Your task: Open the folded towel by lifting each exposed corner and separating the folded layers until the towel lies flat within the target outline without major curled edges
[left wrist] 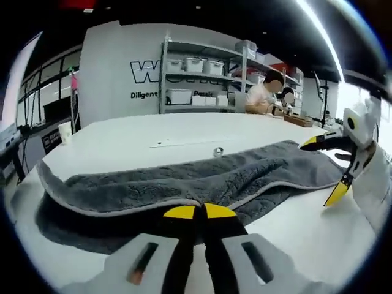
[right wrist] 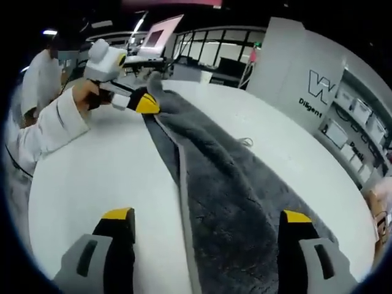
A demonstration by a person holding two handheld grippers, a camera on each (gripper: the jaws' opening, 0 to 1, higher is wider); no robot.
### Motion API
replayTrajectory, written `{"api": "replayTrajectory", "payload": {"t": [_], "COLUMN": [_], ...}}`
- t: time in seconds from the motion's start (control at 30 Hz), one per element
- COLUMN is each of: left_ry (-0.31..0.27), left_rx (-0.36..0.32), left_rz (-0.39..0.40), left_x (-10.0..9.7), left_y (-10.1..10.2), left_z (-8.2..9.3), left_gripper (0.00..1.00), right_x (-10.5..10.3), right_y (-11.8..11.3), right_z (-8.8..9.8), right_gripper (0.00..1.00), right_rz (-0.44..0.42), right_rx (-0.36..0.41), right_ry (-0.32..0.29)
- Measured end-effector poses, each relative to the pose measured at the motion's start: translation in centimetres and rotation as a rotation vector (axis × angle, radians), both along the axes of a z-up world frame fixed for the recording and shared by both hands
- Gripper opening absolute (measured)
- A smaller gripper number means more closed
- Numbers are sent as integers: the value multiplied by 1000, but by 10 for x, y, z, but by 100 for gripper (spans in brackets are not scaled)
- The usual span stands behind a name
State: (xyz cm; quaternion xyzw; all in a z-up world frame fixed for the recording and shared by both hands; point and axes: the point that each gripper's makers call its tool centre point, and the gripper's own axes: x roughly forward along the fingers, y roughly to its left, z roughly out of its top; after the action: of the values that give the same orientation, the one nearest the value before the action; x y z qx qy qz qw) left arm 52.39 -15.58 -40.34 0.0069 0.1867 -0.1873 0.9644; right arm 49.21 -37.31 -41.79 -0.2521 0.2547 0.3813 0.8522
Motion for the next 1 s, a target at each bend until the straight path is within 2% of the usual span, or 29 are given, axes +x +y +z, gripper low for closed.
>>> {"api": "replayTrajectory", "payload": {"t": [0.17, 0.23, 0.3, 0.5, 0.6, 0.73, 0.9, 1.0], "left_ry": [-26, -1, -24, -15, -12, -25, -13, -15], "left_rx": [-56, -51, -50, -52, -40, -55, -60, -58], "left_rz": [18, -2, 8, 2, 1, -1, -1, -1], "left_x": [-14, -22, -27, -31, -31, -30, -31, -31], "left_y": [2, -1, 1, -1, -1, -1, -1, -1], "left_z": [3, -5, -3, -9, -10, -7, -9, -9], "left_gripper": [2, 2, 2, 2, 2, 2, 2, 2], "right_x": [1, 1, 0, -11, -12, -5, -4, -6], "right_y": [1, 3, 4, 18, 26, 39, 58, 68], "right_z": [1, 1, 1, 1, 1, 6, 11, 13], "right_gripper": [94, 93, 90, 70, 65, 55, 45, 31], "right_rz": [13, 22, 33, 108, 129, 135, 159, 180], "right_rx": [6, 9, 7, 17, 6, 14, 36, 38], "right_ry": [-5, -7, -9, -2, -21, -89, -168, -211]}}
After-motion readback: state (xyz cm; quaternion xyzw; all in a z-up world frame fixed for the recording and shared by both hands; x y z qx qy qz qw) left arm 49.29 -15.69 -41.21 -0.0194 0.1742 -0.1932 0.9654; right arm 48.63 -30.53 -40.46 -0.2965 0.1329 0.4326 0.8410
